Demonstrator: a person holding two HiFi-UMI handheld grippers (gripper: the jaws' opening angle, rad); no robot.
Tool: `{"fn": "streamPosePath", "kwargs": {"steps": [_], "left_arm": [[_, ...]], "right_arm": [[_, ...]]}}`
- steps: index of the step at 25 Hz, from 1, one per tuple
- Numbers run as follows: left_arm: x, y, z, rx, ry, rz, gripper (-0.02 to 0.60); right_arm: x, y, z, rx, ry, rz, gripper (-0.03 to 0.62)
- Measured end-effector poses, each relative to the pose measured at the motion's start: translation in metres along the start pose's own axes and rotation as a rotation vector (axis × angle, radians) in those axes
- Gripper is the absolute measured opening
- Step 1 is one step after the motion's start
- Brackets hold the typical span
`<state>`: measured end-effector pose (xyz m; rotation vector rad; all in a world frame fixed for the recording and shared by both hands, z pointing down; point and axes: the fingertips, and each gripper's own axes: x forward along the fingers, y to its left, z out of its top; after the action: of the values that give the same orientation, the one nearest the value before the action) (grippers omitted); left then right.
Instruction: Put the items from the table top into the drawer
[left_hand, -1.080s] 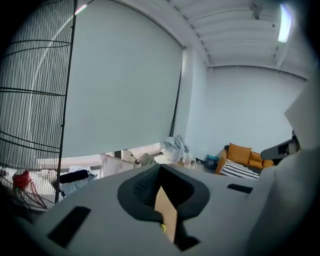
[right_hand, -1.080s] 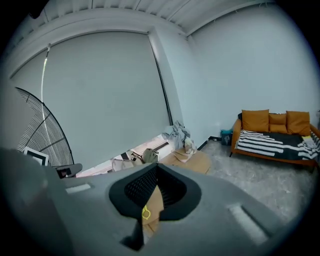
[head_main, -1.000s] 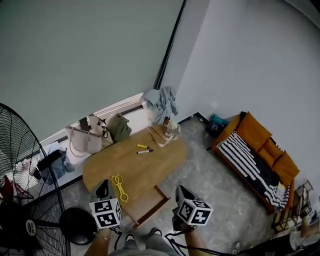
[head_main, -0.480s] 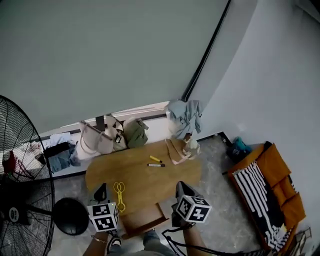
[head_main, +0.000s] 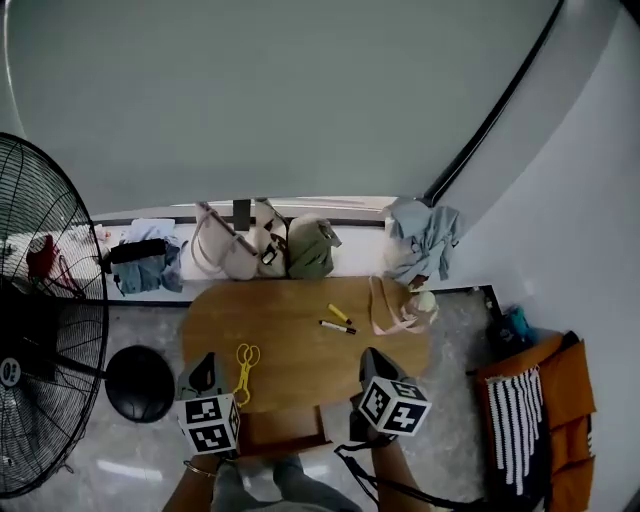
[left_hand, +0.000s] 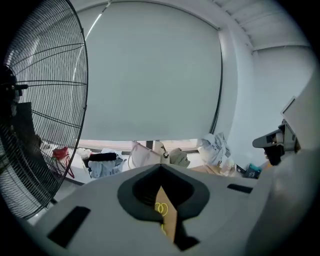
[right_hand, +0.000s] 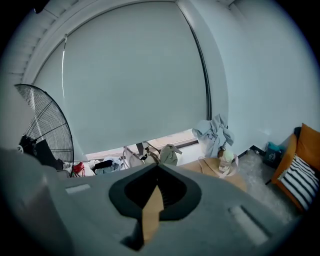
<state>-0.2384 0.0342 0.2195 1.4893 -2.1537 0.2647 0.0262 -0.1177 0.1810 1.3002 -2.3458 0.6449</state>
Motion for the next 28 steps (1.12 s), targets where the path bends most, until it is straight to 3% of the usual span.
{"fn": "streamPosePath", "kwargs": {"steps": [11,28], "left_arm": [[0.024,0.019,-0.069,-0.009,0.125,0.027,-0.008],[0.135,0.014,-0.214,-0.016,0.273,0.014,-0.008]], "right_arm": [[0.04,-0.001,-0.057,-0.032,0.091,0.005,0.005],[0.113,-0.052,-0.219,0.016,0.24,-0.056,0.005]]}}
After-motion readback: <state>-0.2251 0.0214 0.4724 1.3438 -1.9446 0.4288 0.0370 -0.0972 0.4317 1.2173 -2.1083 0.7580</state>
